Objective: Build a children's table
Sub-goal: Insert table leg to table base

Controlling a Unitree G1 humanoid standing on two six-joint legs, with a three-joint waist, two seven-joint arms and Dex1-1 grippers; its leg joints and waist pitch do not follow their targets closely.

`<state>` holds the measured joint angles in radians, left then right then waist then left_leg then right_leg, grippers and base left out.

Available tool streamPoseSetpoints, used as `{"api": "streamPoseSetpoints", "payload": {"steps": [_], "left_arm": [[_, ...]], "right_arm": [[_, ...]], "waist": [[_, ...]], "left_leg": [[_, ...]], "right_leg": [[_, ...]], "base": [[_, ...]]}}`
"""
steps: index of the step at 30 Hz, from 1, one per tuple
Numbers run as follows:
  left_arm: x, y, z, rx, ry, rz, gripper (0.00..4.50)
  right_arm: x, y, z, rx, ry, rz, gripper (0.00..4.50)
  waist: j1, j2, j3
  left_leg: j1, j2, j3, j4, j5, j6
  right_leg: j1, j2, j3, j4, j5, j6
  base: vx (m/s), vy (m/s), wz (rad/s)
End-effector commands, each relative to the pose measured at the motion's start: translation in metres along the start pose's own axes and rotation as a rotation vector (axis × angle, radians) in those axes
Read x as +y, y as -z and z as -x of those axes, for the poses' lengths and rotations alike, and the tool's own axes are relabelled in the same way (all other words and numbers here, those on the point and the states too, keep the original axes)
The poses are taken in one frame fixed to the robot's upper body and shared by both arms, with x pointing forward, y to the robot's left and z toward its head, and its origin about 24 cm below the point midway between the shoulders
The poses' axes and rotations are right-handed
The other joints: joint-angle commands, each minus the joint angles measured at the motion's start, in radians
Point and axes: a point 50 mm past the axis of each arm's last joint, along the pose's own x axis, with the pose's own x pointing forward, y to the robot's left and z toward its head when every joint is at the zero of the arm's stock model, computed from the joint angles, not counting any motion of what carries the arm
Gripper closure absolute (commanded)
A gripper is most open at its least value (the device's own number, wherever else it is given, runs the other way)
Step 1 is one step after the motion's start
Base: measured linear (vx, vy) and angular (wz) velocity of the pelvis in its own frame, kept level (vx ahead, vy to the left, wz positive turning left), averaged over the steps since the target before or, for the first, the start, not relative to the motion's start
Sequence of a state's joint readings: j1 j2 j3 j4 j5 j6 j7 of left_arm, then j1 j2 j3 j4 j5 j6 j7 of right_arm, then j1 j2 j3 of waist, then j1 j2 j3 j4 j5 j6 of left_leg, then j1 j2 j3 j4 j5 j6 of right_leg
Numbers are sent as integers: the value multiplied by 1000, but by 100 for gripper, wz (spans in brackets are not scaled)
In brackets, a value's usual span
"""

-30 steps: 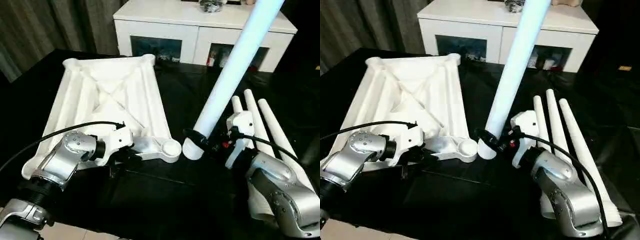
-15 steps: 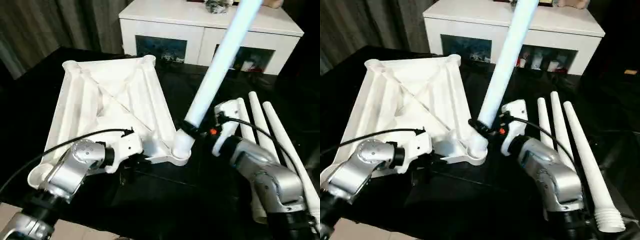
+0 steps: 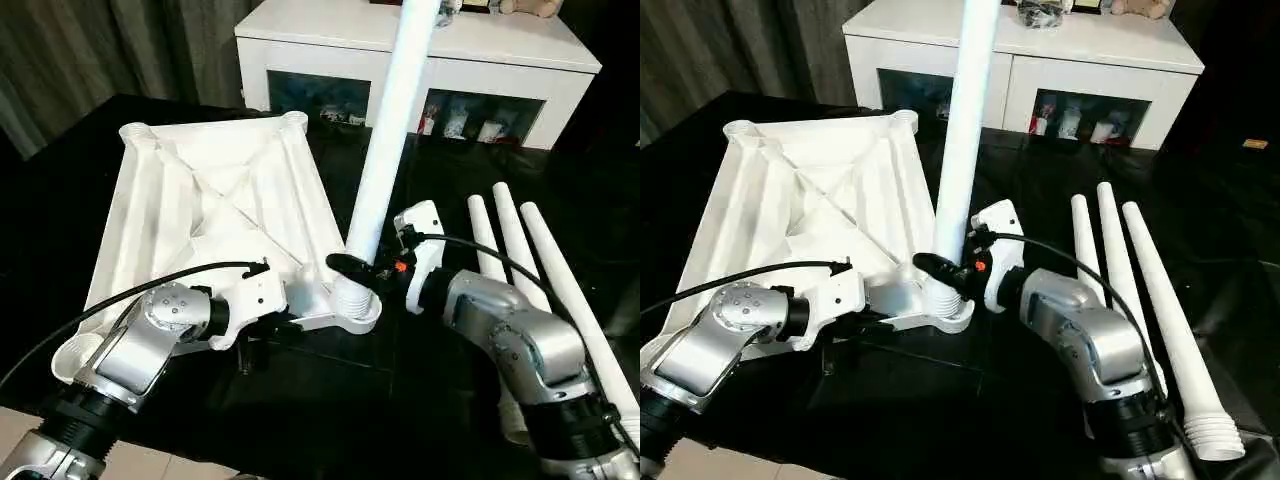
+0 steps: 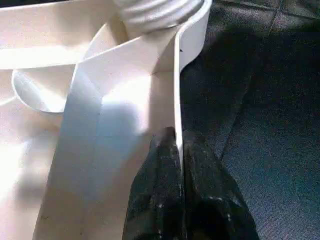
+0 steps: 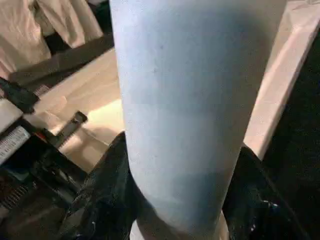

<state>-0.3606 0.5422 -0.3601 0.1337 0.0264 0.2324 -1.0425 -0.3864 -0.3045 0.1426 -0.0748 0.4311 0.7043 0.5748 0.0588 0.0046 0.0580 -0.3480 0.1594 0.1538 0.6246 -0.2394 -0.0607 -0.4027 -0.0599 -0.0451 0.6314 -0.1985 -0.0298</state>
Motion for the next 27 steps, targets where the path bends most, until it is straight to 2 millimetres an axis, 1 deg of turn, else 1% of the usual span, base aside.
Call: {"api": "streamPoseSetpoints", "payload": {"steps": [1,3,6,10,13,17,18,19,20,22,23,24,25,27], "left_arm": [[2,-9,2,-7,-6,-58,450],[3,-8,2,-2,-8,-60,450],[5,-7,4,1,-13,-61,450],[5,-8,4,-3,-13,-61,450],[5,-10,3,-14,-11,-61,450],[4,-9,4,-12,-9,-64,450],[5,-9,4,-10,-9,-63,450],[5,-9,4,-10,-10,-62,450],[4,-8,5,-10,-11,-61,450],[4,-8,6,-11,-18,-56,450],[4,-8,6,-11,-18,-56,450],[4,-7,6,-13,-29,-51,450],[5,-7,7,-14,-33,-49,450],[5,-6,7,-17,-44,-44,450]], "right_arm": [[-7,10,6,72,23,-13,266],[-7,10,9,85,8,-18,266],[-7,12,12,101,-5,-22,266],[-7,16,10,108,-16,-46,266],[-6,19,5,93,-33,-78,266],[-10,24,0,66,-3,-106,266],[-11,26,1,58,3,-112,266],[-11,27,2,51,7,-116,266],[-12,27,3,45,10,-119,266],[-12,31,8,18,34,-142,266],[-12,31,8,17,36,-143,266],[-13,38,16,-32,85,-165,266],[-14,39,17,-41,94,-166,266],[-12,42,20,-74,110,-176,266]], "waist": [[4,15,-67],[3,11,-69],[5,12,-69],[6,12,-68],[6,14,-69],[6,13,-69],[6,14,-69],[5,9,-68],[6,12,-67],[7,11,-67],[8,11,-68],[8,12,-68],[10,12,-68],[8,11,-68]], "left_leg": [[-1,56,-15,-80,-20,-9],[-3,56,-14,-78,-10,-1],[-3,58,-15,-78,-4,10],[-2,59,-14,-78,-17,6],[-3,58,-15,-78,-22,3],[-2,58,-15,-79,-23,0],[-2,58,-14,-79,-29,0],[-3,58,-15,-80,-30,1],[-2,59,-15,-81,-32,0],[-1,59,-14,-81,-40,1],[-2,60,-14,-81,-37,3],[-4,60,-15,-81,-31,4],[-4,61,-14,-81,-31,6],[-3,60,-16,-82,-31,7]], "right_leg": [[64,-80,53,-55,31,-236],[67,-81,53,-53,52,-241],[66,-82,52,-53,53,-245],[65,-82,52,-55,22,-244],[64,-83,52,-55,24,-248],[64,-83,51,-54,31,-253],[64,-83,51,-55,24,-252],[65,-83,51,-55,20,-250],[64,-83,51,-56,11,-248],[64,-85,52,-58,-4,-242],[64,-85,53,-58,0,-241],[65,-85,52,-57,9,-241],[63,-86,52,-57,13,-238],[63,-83,50,-56,15,-239]], "base": [[0,0,0],[0,0,0],[0,0,0],[0,0,0],[0,0,0],[0,0,0],[0,0,0],[0,0,0],[0,0,0],[0,0,0],[0,0,0],[0,0,0],[0,0,0],[0,0,0]]}}
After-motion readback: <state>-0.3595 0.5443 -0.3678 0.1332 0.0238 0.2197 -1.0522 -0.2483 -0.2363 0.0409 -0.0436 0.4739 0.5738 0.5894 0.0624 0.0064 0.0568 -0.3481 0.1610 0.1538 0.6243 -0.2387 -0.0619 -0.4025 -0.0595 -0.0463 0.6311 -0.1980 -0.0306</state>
